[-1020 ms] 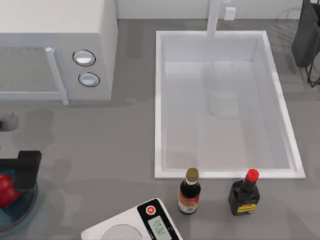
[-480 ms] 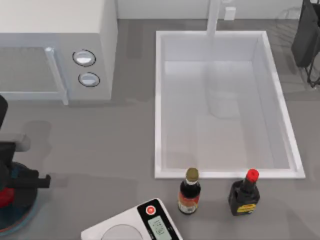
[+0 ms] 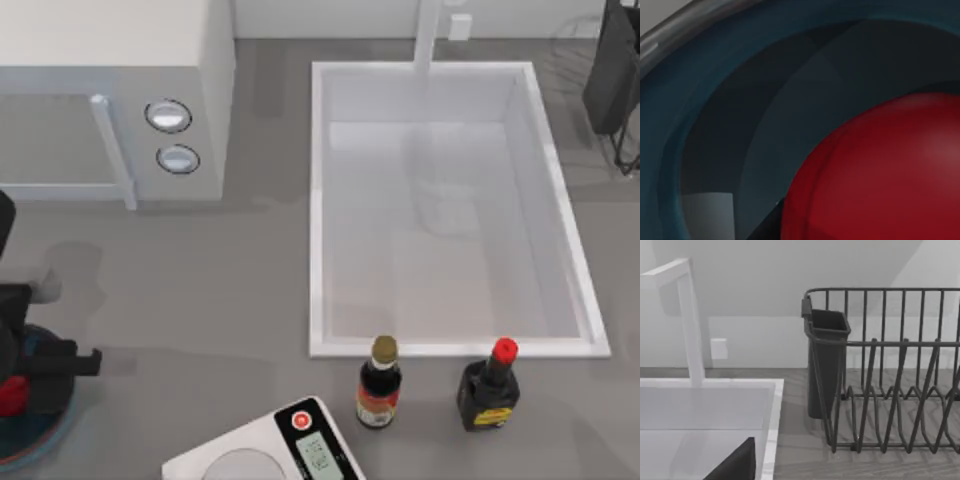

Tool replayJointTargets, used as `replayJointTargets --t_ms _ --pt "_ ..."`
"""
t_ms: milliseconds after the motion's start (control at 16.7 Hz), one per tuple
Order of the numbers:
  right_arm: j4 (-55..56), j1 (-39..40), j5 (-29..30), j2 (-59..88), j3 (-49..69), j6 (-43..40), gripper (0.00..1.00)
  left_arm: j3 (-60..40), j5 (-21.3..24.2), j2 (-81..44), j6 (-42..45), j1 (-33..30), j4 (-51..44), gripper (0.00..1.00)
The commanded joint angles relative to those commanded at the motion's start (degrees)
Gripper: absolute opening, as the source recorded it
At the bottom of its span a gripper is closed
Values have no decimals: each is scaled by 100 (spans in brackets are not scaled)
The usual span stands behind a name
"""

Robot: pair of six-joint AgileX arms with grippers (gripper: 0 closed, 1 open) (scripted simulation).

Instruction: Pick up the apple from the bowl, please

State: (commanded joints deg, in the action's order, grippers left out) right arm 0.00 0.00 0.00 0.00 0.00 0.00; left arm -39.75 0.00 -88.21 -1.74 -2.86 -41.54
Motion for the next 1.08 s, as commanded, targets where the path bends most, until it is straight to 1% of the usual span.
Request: replayJointTargets --t_ms 480,540,1080 --pt "0 0 0 0 0 0 100 0 0 0 0 0 0 2" --pt "0 0 0 0 0 0 100 0 0 0 0 0 0 0" --pt "0 0 0 0 0 0 100 -73 16 80 6 14 -49 0"
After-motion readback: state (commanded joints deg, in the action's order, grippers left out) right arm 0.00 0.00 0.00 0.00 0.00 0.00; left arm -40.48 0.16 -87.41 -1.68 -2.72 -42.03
